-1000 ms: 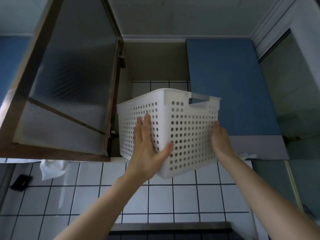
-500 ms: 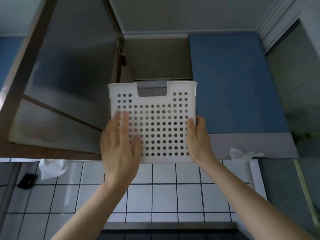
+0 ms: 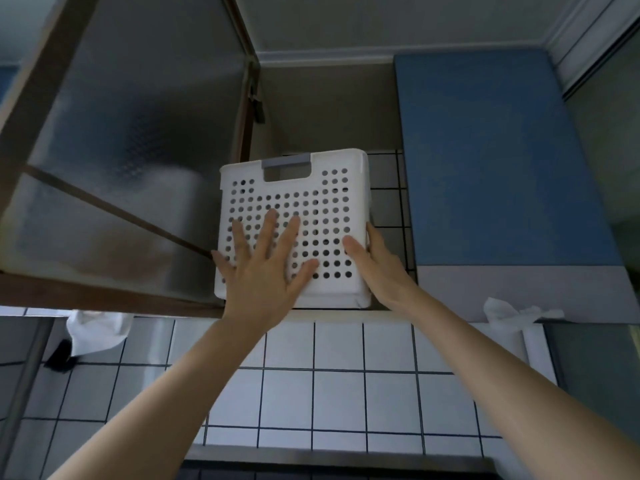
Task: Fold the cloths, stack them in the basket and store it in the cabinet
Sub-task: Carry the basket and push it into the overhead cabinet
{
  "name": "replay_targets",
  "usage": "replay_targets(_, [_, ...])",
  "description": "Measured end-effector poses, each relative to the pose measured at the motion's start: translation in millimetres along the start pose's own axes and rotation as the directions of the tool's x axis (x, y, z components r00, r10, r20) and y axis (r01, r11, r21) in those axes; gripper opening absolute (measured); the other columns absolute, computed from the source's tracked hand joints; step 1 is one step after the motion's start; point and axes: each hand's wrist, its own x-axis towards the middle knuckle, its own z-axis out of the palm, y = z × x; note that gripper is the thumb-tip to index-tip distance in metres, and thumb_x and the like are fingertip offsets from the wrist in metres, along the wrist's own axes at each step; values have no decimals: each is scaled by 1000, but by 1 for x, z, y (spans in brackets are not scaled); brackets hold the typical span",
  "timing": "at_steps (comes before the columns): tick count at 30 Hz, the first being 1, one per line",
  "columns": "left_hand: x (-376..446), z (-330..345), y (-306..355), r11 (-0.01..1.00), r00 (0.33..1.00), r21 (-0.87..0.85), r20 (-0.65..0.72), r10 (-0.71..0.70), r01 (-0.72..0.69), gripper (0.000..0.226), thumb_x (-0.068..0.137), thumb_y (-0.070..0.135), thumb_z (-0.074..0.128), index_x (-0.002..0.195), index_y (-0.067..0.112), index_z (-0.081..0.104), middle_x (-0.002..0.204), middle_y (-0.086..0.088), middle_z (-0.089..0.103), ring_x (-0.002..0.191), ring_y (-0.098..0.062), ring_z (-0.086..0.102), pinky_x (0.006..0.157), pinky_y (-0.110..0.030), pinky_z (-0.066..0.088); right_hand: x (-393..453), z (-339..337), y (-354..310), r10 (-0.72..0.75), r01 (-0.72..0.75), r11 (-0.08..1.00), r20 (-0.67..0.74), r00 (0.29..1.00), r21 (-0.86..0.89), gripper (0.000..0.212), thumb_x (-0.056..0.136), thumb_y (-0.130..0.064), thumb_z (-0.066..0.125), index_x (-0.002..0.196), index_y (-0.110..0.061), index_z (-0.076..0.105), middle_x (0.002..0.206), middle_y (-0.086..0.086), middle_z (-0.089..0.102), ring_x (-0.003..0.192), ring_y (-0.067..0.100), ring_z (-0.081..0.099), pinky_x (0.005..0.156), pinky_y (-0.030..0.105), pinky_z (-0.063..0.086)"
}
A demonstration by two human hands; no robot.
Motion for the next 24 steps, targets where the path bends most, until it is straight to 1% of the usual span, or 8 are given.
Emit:
replay_targets(4, [9,26,-25,999,999,40,46,18,-20,74,81,76,10,144,47,-15,158,10,-16,143,-34,-19,110,-68,6,20,3,32,76,-88,992,137,988,86,60,87,-61,46,141,-44,25,134,-13,53,120,10,53,104,48,42])
replay_targets(8, [2,60,-35,988,993,116,72,95,-103,71,85,70,6,146,41,-16,158,7,-18,142,-30,-25,111,-62,21,34,6,70,151,-171,974,134,979,150,47,99,-40,41,143,-28,32,134,-6,54,120,11,53,108,46,39])
replay_targets(10, [4,73,-40,984,990,135,95,99,-112,70,87,68,5,148,38,-13,159,6,-16,143,-29,-24,109,-57,29,41,9,84,176,-192,974,125,976,123,44,100,-36,40,143,-25,35,136,-4,54,120,11,53,110,43,38])
replay_targets(12, [7,85,-46,986,989,133,115,91,-106,69,89,67,8,148,38,-11,159,7,-16,143,-28,-24,110,-53,30,49,14,93,189,-202,975,128,974,94,42,101,-31,39,142,-21,37,136,-2,53,120,12,53,107,35,39])
replay_targets(16, [10,98,-54,990,983,103,166,83,-101,65,94,57,23,148,39,-8,157,12,-19,144,-22,-23,108,-45,36,61,21,99,223,-234,969,131,966,73,38,102,-24,37,139,-17,39,133,0,54,113,12,53,98,28,40])
replay_targets(19, [9,107,-59,993,978,87,199,60,-79,61,98,47,28,149,37,-3,158,12,-15,145,-20,-18,110,-45,33,68,25,109,251,-256,966,130,959,22,37,102,-24,37,139,-17,40,132,0,54,113,12,52,101,30,40])
replay_targets(21, [7,113,-61,993,979,84,192,63,-80,59,99,43,27,150,35,-2,159,11,-13,145,-20,-17,113,-42,25,72,25,115,256,-257,966,118,960,-5,37,102,-25,37,138,-17,41,133,-2,53,113,12,53,104,33,39])
replay_targets(24, [9,116,-61,996,976,50,209,62,-74,58,100,37,25,151,33,-2,159,9,-12,145,-21,-18,116,-40,16,73,26,118,257,-257,966,117,959,-11,36,102,-25,37,137,-17,41,126,-5,54,113,12,52,102,30,38])
